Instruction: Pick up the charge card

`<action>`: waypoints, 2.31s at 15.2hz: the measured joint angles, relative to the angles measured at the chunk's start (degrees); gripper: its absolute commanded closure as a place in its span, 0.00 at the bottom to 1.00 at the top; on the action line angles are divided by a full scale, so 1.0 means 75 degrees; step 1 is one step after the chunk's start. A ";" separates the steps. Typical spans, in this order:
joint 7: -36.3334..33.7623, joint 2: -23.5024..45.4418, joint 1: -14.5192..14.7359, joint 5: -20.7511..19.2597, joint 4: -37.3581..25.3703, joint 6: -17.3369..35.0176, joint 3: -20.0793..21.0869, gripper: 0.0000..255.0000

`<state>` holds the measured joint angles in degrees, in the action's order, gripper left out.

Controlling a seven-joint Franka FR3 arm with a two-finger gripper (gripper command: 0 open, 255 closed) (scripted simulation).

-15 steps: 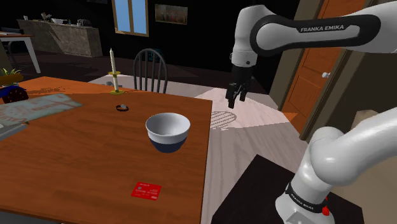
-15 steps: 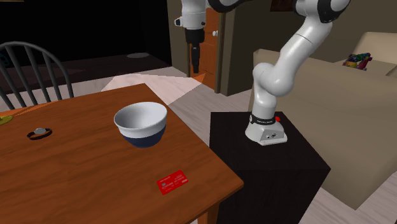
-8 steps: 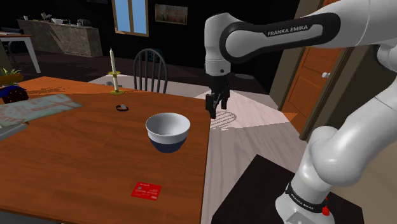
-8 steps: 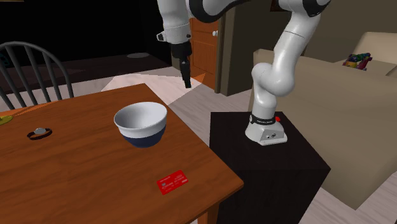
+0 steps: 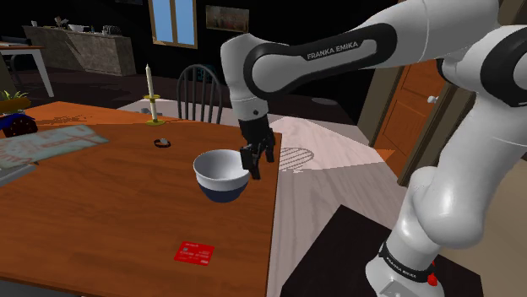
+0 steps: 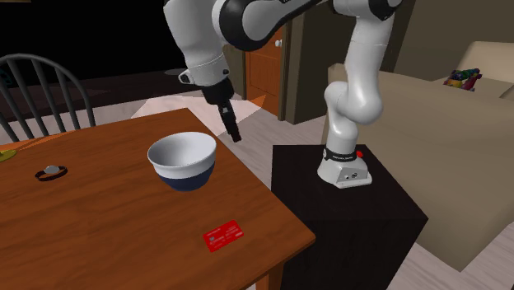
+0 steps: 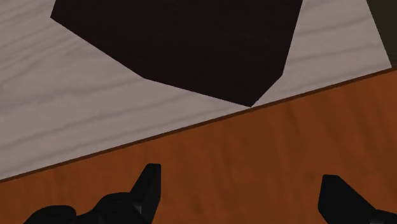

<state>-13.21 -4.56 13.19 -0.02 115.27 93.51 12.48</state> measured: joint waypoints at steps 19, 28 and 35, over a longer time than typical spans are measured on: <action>-0.0527 0.5327 0.1860 -0.0406 -0.4758 -0.1685 0.1084 0.00; -0.0502 0.5596 0.1898 -0.0469 -0.4607 -0.1215 0.1053 1.00; -0.0497 0.5517 0.1876 -0.0466 -0.4481 -0.1131 0.1062 1.00</action>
<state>-16.94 36.81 27.26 -3.52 81.65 85.03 20.44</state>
